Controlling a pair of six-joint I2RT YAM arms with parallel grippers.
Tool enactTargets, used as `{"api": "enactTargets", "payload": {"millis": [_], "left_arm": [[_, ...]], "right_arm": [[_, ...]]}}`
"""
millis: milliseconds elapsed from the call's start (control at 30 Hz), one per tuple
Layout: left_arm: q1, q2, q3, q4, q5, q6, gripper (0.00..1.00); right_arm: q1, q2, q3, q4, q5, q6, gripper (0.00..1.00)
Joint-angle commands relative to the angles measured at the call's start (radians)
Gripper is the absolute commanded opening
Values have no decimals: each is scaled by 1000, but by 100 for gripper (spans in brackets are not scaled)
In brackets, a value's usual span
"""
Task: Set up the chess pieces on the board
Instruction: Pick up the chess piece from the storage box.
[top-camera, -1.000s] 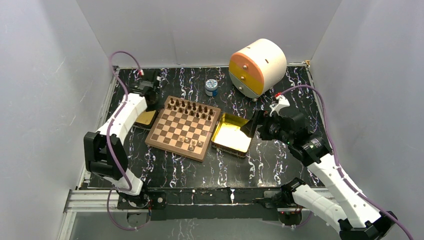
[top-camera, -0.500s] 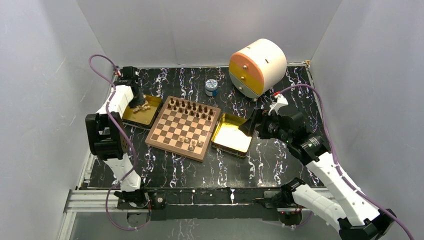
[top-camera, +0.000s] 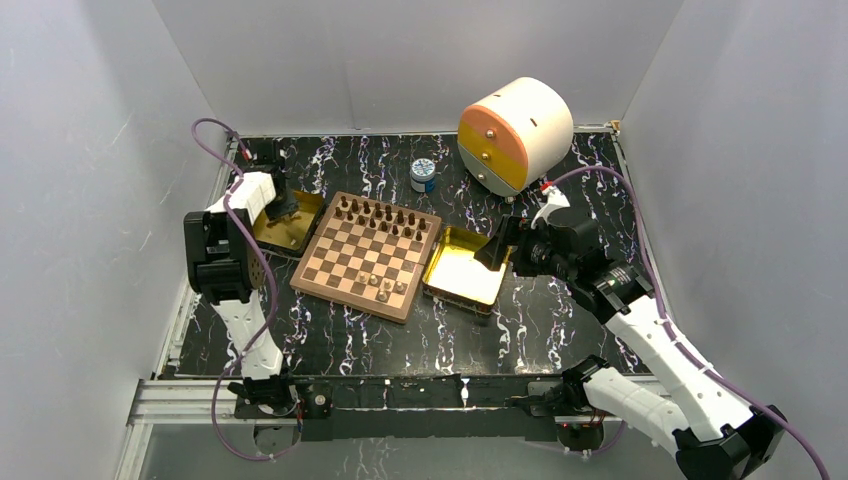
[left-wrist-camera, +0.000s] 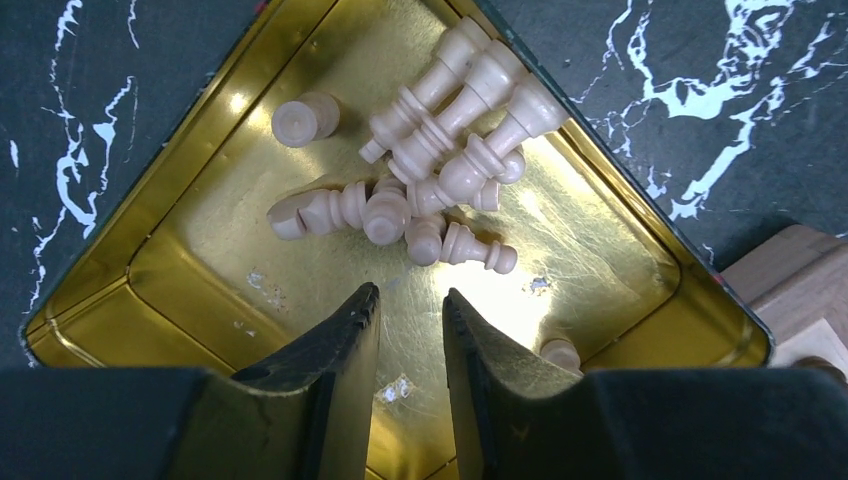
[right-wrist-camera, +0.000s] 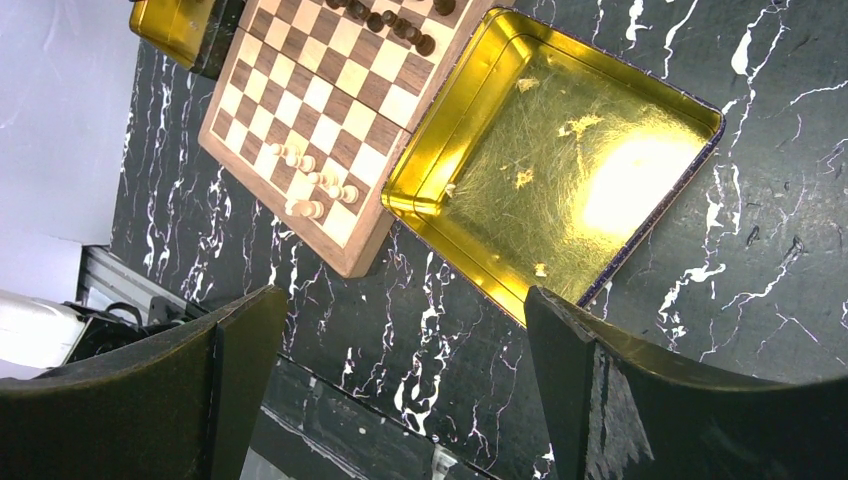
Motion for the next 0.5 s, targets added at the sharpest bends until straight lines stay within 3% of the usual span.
{"api": "enactTargets", "payload": {"millis": [0, 467], "left_arm": [[2, 4, 39, 24, -31, -3, 29], [8, 43, 45, 62, -50, 19, 28]], "right_arm": [[-4, -3, 10, 67, -9, -11, 99], [-3, 43, 31, 79, -16, -27, 99]]}}
